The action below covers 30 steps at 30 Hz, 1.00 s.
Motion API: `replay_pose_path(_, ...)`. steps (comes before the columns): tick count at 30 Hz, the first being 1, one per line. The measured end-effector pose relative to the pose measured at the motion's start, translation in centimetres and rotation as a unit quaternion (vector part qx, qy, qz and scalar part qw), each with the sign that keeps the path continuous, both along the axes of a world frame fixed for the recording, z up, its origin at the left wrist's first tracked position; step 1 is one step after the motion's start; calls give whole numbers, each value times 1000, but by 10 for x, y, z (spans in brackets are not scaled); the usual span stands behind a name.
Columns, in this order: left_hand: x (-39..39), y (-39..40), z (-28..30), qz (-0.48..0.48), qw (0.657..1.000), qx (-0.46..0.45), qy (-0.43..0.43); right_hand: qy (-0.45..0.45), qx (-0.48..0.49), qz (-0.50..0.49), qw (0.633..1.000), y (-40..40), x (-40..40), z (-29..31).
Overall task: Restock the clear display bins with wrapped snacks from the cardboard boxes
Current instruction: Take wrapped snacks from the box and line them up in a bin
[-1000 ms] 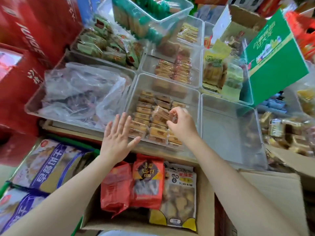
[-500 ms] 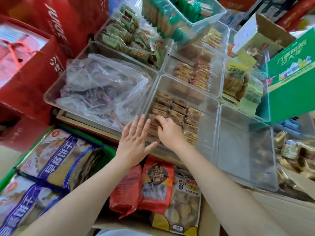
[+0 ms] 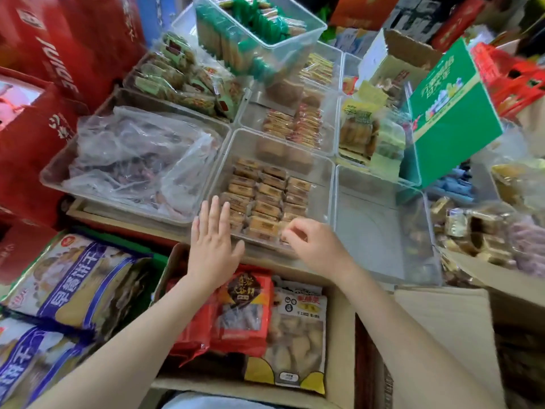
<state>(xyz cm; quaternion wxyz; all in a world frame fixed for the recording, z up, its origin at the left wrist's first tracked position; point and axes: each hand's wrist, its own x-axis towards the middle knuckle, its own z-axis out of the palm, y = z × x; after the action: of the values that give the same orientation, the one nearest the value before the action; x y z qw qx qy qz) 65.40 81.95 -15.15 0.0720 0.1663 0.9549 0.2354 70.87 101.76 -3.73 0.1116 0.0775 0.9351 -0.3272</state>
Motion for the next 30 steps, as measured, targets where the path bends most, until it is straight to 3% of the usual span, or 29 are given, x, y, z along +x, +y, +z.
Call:
replay_pose_path(5, 96, 110, 56, -138, 968, 146, -148, 79, -47, -125, 988, 76, 108, 58)
replay_pose_path(9, 185, 190, 97, -222, 935, 217, -173, 140, -60, -237, 960, 147, 196, 94)
replay_pose_path(11, 224, 219, 112, -233, 925, 252, -164, 129, -38, -273, 953, 182, 236, 97)
replay_pose_path(13, 260, 243, 123, -244, 914, 271, -176, 51, -7, -282, 958, 215, 270, 90)
replay_pose_path(17, 312, 282, 116, -274, 917, 244, -156, -232, 71, -146, 959, 271, 321, 49)
replay_pose_path(19, 322, 290, 106, -254, 926, 241, -143, -312, 93, -69, 943, 284, 333, 22)
replay_pose_path(22, 323, 295, 102, -225, 934, 242, -135, -389, 153, 36, 908, 293, 342, -21)
replay_pose_path(25, 322, 296, 107, -223, 944, 209, -125, -493, 235, 170, 820, 295, 355, -62)
replay_pose_path(27, 323, 296, 110, -215, 950, 189, -121, -512, 313, 248, 760, 298, 370, -78)
replay_pose_path(28, 324, 296, 110, -212, 953, 183, -118, -504, 342, 259, 750, 300, 377, -82)
replay_pose_path(30, 326, 296, 112, -204, 956, 180, -112, -469, 357, 255, 767, 300, 386, -83)
